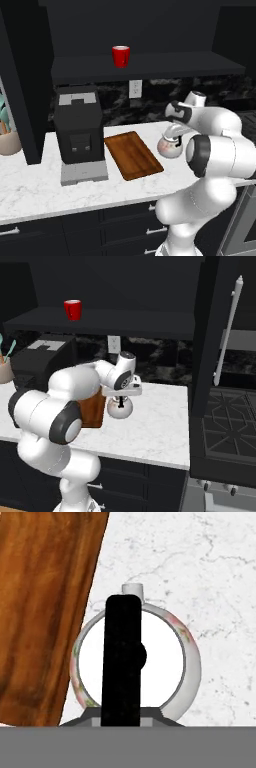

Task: Pick the kettle from the counter and place it on the tray. Then pick the mug from the cabinet and place it on the tray. Then close the cabinet doors.

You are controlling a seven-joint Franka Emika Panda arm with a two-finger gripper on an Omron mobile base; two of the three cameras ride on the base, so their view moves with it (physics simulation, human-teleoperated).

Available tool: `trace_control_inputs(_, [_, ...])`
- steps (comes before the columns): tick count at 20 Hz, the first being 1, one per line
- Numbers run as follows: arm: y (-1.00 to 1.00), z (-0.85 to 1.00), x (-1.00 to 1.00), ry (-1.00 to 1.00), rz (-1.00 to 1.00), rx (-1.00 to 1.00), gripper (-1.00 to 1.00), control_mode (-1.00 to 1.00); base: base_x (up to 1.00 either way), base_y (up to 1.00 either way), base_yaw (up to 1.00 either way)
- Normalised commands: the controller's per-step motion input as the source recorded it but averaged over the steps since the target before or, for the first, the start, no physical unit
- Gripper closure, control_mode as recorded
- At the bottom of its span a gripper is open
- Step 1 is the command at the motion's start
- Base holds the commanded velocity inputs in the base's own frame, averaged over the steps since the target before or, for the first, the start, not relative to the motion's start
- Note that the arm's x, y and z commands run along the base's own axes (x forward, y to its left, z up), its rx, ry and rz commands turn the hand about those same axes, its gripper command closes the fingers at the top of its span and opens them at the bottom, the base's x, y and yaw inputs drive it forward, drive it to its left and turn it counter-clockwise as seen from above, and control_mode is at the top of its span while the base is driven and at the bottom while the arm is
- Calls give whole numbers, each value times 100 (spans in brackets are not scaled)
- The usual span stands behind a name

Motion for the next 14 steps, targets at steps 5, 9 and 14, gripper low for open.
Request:
trace_control_inputs(5, [31, 41, -60, 0, 16, 0, 100, -100, 0, 0, 0])
trace_control_inputs(9, [50, 45, -28, 0, 13, 0, 100, -100, 0, 0, 0])
trace_control_inputs(14, [60, 25, -13, 0, 10, 0, 100, -100, 0, 0, 0])
